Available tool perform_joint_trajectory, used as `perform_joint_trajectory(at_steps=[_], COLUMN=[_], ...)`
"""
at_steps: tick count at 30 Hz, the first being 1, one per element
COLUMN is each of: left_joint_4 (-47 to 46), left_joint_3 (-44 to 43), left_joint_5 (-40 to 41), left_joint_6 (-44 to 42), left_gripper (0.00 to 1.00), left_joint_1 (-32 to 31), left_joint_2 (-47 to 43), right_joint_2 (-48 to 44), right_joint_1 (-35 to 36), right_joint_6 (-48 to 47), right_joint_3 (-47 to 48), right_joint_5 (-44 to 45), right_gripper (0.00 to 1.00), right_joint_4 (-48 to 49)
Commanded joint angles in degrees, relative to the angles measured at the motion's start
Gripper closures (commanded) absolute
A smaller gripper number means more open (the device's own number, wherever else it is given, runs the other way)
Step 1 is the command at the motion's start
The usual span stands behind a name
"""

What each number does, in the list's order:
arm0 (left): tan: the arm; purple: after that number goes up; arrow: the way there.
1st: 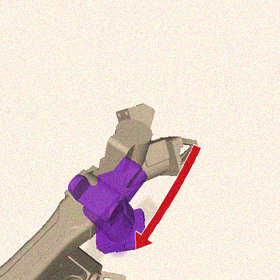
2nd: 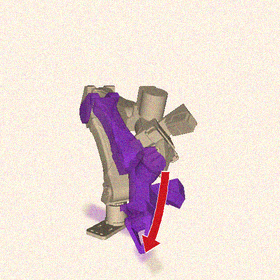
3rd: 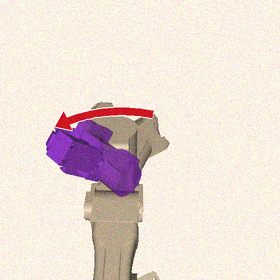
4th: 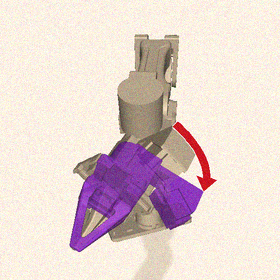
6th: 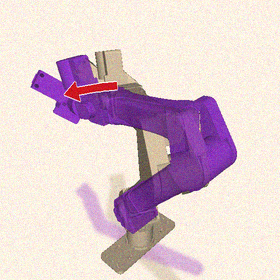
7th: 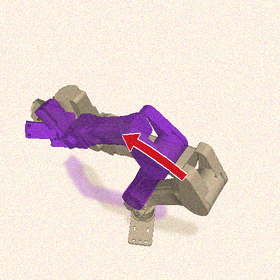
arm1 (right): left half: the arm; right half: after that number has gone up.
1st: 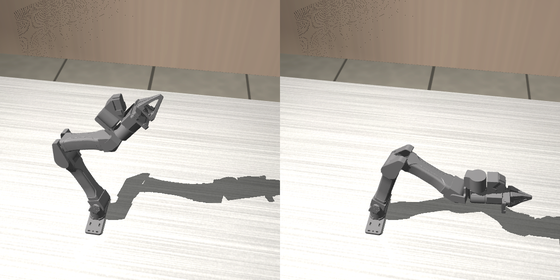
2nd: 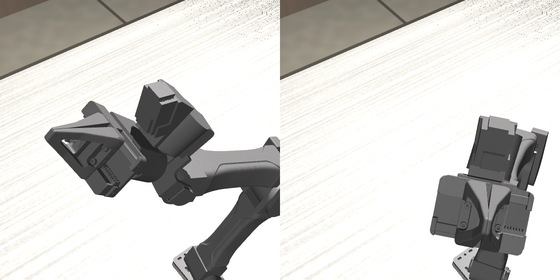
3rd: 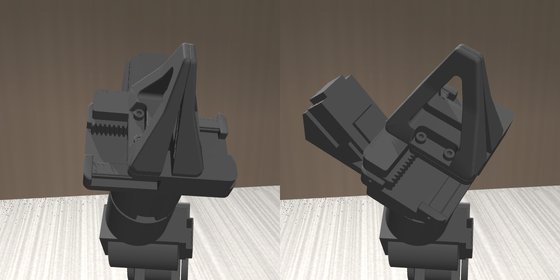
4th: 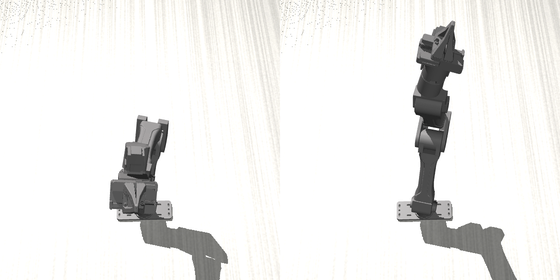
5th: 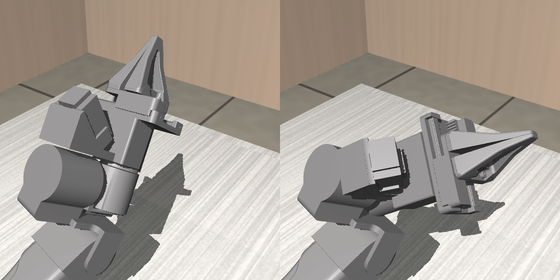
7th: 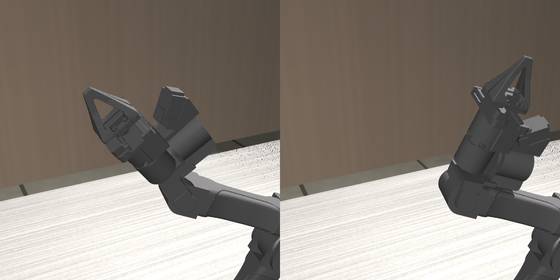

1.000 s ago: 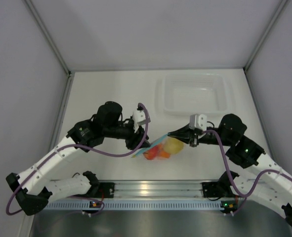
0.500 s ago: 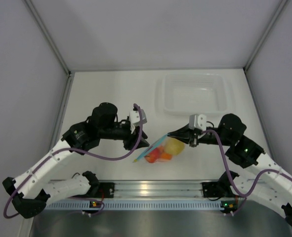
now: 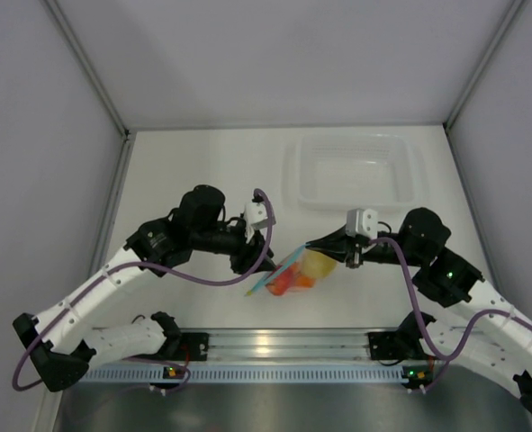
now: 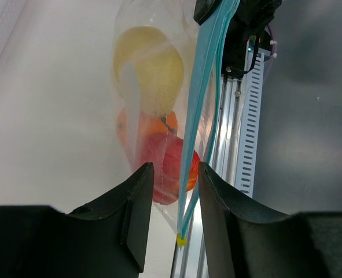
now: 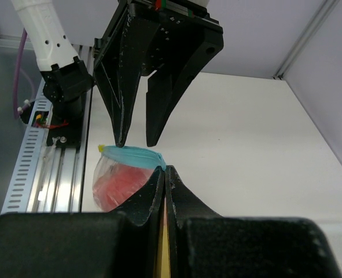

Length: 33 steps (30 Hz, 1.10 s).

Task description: Open the zip-top bag and remove the fake food

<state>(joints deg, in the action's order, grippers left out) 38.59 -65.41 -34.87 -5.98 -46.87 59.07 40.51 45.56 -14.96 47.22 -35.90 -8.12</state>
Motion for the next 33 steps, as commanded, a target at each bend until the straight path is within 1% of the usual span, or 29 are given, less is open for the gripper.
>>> perform_joint_trajectory(at_steps=[1, 10, 15, 17, 19, 24, 27, 31, 33], left_joint_4=[-3.0, -3.2, -3.9, -4.0, -4.0, -4.0, -4.0, -4.8, -5.0], left_joint_3=[0.4, 0.2, 0.2, 0.4, 0.5, 0.5, 0.2, 0.2, 0.2], left_joint_5=[-2.4, -2.2, -3.3, -2.7, -2.4, -2.8, -4.1, -3.2, -2.8], left_joint_6=[-0.3, -0.1, 0.2, 0.4, 0.3, 0.2, 0.3, 1.1, 1.1], left_gripper=[0.58, 0.59, 0.58, 0.58, 0.58, 0.63, 0.64, 0.65, 0.67], left_joint_1=[0.2, 0.2, 0.2, 0.2, 0.2, 0.2, 0.2, 0.2, 0.2], left_joint_2=[0.4, 1.0, 0.9, 1.0, 1.2, 1.3, 1.7, 1.9, 1.9], right_joint_2=[-0.3, -0.3, 0.6, 0.5, 0.2, -0.4, -0.7, -0.8, -0.7], right_joint_1=[-0.1, -0.1, -0.1, -0.1, -0.1, -0.1, -0.2, -0.1, -0.2], right_joint_6=[-0.2, 1.6, 2.2, 2.7, 3.5, 4.7, 4.9, 5.6, 6.1], right_joint_3=[0.6, 0.4, 0.1, -0.4, -0.9, -1.3, -1.3, -1.3, -1.7], right_joint_5=[-1.0, -1.5, 0.2, 0.5, 1.0, 1.2, 1.4, 1.0, 0.7], right_gripper=[1.0, 1.0, 1.0, 1.0, 1.0, 1.0, 1.0, 1.0, 1.0], right_joint_4=[4.7, 6.1, 6.9, 7.6, 10.4, 12.4, 12.7, 13.5, 13.9])
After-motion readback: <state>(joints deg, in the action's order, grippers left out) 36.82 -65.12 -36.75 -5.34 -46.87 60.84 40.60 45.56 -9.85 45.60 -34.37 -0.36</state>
